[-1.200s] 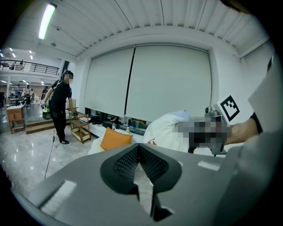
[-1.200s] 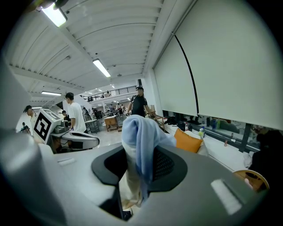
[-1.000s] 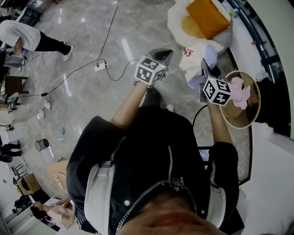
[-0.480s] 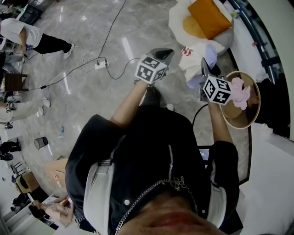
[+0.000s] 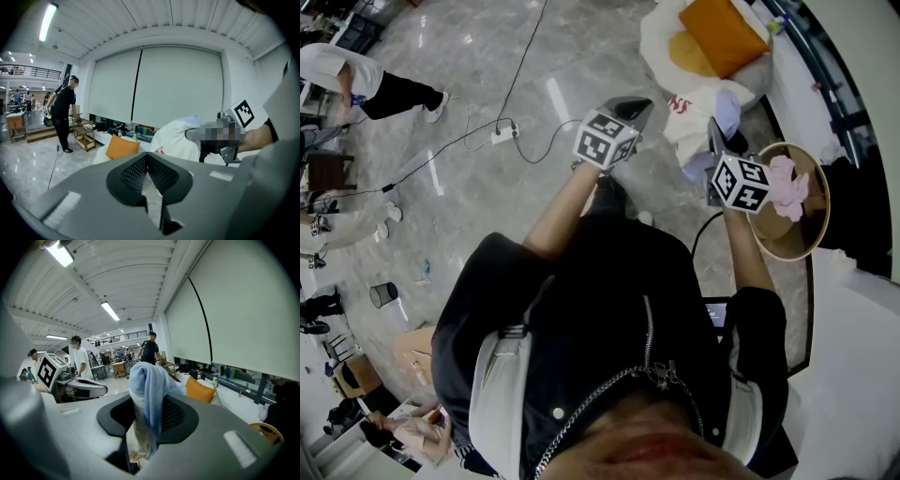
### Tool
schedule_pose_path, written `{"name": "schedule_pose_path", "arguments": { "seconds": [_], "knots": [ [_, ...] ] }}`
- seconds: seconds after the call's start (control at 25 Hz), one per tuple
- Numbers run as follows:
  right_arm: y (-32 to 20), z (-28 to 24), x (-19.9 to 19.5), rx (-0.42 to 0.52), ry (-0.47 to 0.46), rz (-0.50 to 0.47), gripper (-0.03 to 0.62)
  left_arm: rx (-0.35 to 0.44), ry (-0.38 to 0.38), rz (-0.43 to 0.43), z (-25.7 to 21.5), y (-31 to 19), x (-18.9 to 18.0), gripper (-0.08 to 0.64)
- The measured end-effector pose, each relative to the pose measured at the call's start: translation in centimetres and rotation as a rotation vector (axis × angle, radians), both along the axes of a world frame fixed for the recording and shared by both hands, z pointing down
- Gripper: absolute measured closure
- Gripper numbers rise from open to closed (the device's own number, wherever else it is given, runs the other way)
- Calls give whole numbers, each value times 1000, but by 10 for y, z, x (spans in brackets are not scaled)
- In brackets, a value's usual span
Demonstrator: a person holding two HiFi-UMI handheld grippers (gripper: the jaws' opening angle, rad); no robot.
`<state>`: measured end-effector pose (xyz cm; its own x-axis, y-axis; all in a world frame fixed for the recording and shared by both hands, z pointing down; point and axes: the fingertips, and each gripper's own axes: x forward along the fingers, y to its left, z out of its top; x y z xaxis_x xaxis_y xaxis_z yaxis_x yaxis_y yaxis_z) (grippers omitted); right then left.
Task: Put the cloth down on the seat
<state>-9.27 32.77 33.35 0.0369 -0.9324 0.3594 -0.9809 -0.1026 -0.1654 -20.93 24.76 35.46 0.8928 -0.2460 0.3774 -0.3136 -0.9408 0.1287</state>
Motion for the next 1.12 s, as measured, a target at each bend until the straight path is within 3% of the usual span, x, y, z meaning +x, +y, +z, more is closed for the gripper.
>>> {"name": "schedule_pose_path", "arguments": {
  "seconds": [0.48, 1.12],
  "knots": [
    [-16, 2, 3, -7, -20, -14, 477, -11, -11, -2, 2, -13, 8, 551],
    [-120, 5, 45, -33, -16, -2, 476, -50, 2, 4, 11, -120, 56, 551]
  ]
}}
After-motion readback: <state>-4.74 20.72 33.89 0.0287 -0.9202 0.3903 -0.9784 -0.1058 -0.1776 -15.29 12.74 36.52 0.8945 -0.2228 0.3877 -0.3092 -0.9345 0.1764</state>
